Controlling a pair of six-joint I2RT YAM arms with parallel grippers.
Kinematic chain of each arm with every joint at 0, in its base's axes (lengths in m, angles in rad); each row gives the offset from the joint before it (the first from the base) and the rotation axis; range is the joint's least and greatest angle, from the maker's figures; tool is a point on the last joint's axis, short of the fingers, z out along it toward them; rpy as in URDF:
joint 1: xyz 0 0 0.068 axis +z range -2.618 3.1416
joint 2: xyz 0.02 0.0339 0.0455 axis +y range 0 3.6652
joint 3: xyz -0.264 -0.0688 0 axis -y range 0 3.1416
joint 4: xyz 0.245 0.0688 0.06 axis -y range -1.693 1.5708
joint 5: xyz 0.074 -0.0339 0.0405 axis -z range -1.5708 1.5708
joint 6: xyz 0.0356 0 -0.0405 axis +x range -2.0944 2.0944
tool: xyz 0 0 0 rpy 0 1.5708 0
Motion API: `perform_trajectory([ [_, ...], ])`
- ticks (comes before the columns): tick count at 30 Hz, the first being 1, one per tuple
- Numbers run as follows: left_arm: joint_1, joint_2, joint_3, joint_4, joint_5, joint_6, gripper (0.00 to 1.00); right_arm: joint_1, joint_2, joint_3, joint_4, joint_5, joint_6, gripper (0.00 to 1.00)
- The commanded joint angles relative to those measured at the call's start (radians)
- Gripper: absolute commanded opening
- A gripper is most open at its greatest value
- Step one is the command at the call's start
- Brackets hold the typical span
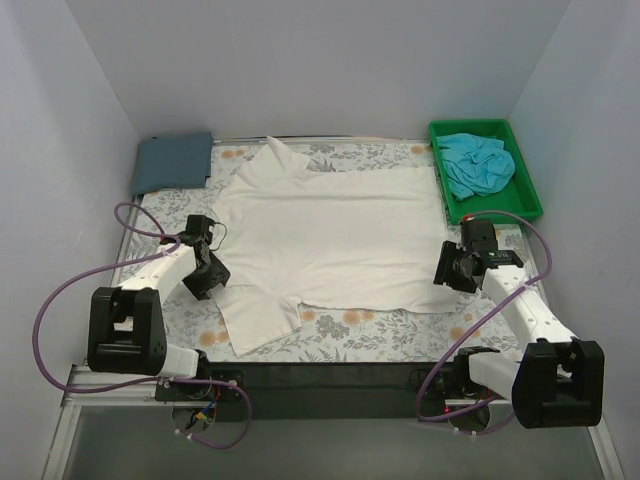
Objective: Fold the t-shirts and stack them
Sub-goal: Flatten the tshirt out
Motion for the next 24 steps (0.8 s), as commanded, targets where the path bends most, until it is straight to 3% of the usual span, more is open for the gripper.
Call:
perform_trajectory([
  [1, 0.007, -0.007, -0.011, 0.069, -0.033, 0.033, 0.47, -0.02, -0.017, -0.015, -0.019, 0.002, 0.009, 0.48],
  [11, 0.009, 0.042, -0.056, 0.102, -0.042, 0.049, 0.4, -0.04, -0.018, -0.041, -0.045, 0.019, 0.026, 0.47],
  [20, 0.009, 0.02, -0.057, 0.076, -0.06, 0.033, 0.02, -0.075, -0.011, -0.058, -0.098, 0.069, 0.064, 0.47],
  [24, 0.009, 0.0, -0.036, 0.06, -0.07, 0.029, 0.0, -0.115, -0.009, -0.062, -0.111, 0.055, 0.075, 0.47],
])
